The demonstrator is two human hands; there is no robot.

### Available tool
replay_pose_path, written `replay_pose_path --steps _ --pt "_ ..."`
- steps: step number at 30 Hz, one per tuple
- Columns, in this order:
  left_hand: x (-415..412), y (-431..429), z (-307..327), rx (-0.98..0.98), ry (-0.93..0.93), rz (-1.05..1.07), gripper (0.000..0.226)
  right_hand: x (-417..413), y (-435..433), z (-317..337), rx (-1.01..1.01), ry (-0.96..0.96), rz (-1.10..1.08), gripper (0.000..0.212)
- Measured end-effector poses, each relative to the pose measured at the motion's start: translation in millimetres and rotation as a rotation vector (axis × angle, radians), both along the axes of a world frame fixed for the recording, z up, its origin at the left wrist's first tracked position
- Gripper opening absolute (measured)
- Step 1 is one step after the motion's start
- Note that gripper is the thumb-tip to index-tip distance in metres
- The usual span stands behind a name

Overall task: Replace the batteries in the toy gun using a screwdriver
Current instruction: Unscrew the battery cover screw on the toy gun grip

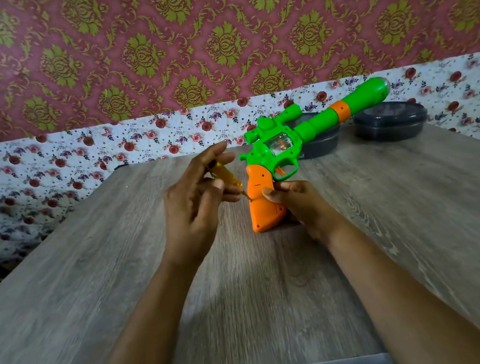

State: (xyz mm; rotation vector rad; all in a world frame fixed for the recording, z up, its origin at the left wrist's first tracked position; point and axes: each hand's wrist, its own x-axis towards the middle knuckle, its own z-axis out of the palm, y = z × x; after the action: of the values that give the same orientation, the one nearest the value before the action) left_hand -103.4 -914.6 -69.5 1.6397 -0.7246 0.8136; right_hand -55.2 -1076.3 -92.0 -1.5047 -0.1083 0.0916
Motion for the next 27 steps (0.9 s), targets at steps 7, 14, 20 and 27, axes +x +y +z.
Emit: replay_pose_path --steps 7,14,20,27 --pt "-0.1 -0.7 2.2 0.035 -0.002 0.095 0.028 -2.3 1.5 3.9 -0.011 0.004 -0.038 0.032" --pt "-1.3 -3.6 2.0 -0.015 0.04 0.275 0.033 -2.9 1.0 2.9 -0.02 -0.011 -0.064 0.031" --pt "1.4 -1.7 2.9 -0.036 -0.005 0.221 0.029 -1.8 -0.3 1.6 -0.037 -0.022 -0.048 0.033" --pt "2.4 -0.2 1.3 -0.009 -0.06 0.206 0.026 -3.7 -0.9 3.7 -0.041 -0.007 -0.031 0.033"
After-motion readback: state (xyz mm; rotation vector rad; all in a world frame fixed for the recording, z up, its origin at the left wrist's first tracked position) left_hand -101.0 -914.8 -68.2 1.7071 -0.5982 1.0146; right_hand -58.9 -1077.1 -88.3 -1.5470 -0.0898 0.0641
